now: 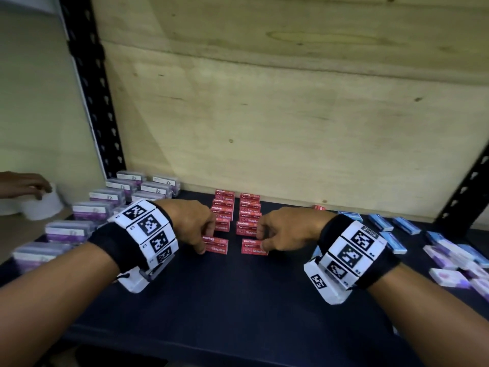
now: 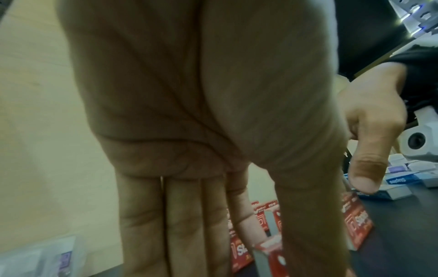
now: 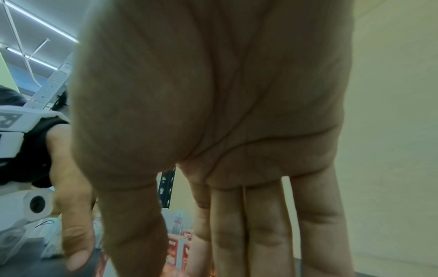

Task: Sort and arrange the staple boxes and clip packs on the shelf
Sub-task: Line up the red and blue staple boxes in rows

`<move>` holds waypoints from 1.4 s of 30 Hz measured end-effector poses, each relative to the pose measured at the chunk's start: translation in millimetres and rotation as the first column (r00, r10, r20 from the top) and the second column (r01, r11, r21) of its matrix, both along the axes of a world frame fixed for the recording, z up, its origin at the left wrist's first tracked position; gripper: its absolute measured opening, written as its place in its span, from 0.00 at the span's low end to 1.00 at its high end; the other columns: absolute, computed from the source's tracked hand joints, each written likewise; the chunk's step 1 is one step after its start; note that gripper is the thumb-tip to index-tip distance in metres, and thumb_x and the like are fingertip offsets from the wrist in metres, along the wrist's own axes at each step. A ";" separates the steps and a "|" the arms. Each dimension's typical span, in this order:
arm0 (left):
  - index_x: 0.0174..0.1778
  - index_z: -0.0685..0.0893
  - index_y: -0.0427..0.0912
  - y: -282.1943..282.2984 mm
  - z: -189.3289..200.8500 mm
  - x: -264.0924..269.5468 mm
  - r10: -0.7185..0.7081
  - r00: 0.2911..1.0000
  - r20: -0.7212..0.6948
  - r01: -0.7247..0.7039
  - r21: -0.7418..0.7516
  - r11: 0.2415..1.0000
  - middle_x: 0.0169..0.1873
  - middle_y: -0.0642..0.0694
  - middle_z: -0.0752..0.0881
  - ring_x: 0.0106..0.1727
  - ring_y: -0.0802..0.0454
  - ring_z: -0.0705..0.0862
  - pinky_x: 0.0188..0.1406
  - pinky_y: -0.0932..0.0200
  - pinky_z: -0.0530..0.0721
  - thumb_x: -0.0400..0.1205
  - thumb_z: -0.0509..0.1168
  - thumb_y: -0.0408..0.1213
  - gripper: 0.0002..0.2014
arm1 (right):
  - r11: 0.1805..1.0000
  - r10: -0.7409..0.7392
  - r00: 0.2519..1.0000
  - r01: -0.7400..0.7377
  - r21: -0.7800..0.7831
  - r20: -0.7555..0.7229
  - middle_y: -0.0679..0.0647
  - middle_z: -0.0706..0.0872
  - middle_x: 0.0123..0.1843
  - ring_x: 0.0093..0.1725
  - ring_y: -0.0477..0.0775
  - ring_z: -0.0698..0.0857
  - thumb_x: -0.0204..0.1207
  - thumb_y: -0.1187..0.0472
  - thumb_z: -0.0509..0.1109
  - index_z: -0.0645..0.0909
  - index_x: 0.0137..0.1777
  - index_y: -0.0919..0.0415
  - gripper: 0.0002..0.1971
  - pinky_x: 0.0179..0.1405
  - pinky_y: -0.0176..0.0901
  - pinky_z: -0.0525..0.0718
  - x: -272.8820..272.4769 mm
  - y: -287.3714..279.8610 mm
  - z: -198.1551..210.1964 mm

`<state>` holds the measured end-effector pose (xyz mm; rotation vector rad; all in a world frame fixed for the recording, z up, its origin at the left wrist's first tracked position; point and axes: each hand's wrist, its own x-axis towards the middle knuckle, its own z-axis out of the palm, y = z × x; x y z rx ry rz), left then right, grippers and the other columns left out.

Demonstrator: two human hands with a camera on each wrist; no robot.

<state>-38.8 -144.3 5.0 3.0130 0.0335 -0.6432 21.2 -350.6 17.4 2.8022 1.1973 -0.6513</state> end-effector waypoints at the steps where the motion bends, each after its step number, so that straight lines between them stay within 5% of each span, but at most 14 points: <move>1: 0.56 0.81 0.53 1.2 -0.1 -1.1 0.004 1.000 0.005 -0.004 0.003 1.000 0.48 0.56 0.84 0.50 0.56 0.83 0.49 0.60 0.81 0.75 0.76 0.47 0.16 | 1.000 -0.008 1.000 0.008 -0.006 -0.018 0.45 0.87 0.57 0.55 0.48 0.84 0.81 0.52 0.71 0.82 0.61 0.51 0.12 0.57 0.42 0.80 0.9 -0.8 1.2; 7: 0.55 0.79 0.52 0.2 0.2 -2.6 -0.020 1.000 -0.004 0.020 0.022 1.000 0.43 0.58 0.82 0.45 0.58 0.81 0.41 0.62 0.75 0.81 0.70 0.49 0.11 | 0.999 -0.024 0.999 0.022 -0.036 -0.039 0.44 0.89 0.55 0.52 0.46 0.86 0.80 0.56 0.72 0.83 0.56 0.49 0.07 0.52 0.40 0.80 6.4 -2.2 2.0; 11: 0.55 0.78 0.51 -0.3 0.5 0.4 0.009 1.000 -0.017 -0.010 -0.013 1.000 0.44 0.55 0.87 0.47 0.55 0.86 0.49 0.58 0.82 0.82 0.69 0.46 0.09 | 0.998 -0.038 0.997 0.034 -0.058 -0.072 0.49 0.92 0.53 0.53 0.50 0.90 0.81 0.55 0.71 0.83 0.58 0.50 0.08 0.55 0.44 0.83 7.1 2.2 1.2; 17: 0.52 0.78 0.50 0.1 0.8 4.2 0.055 0.996 -0.066 -0.060 -0.082 0.995 0.40 0.53 0.91 0.44 0.56 0.91 0.54 0.54 0.86 0.82 0.70 0.44 0.08 | 0.997 -0.032 0.998 0.028 -0.066 -0.060 0.50 0.92 0.48 0.49 0.48 0.90 0.82 0.53 0.70 0.81 0.59 0.50 0.08 0.41 0.38 0.78 8.2 10.5 0.9; 26: 0.52 0.78 0.52 3.2 4.4 8.0 0.080 0.992 -0.102 -0.092 -0.122 0.988 0.45 0.53 0.91 0.42 0.55 0.92 0.58 0.51 0.85 0.81 0.71 0.44 0.09 | 0.998 -0.044 0.996 0.040 -0.056 -0.079 0.45 0.88 0.38 0.45 0.48 0.90 0.81 0.55 0.70 0.83 0.58 0.51 0.07 0.45 0.40 0.83 12.1 17.3 0.2; 42: 0.51 0.77 0.53 7.3 2.7 7.7 0.082 0.991 -0.110 -0.098 -0.154 0.983 0.43 0.53 0.92 0.39 0.57 0.92 0.61 0.50 0.83 0.81 0.70 0.43 0.08 | 0.997 -0.076 0.993 0.076 -0.012 -0.091 0.44 0.87 0.37 0.40 0.45 0.88 0.81 0.55 0.71 0.84 0.55 0.50 0.05 0.43 0.40 0.82 13.3 13.9 -3.6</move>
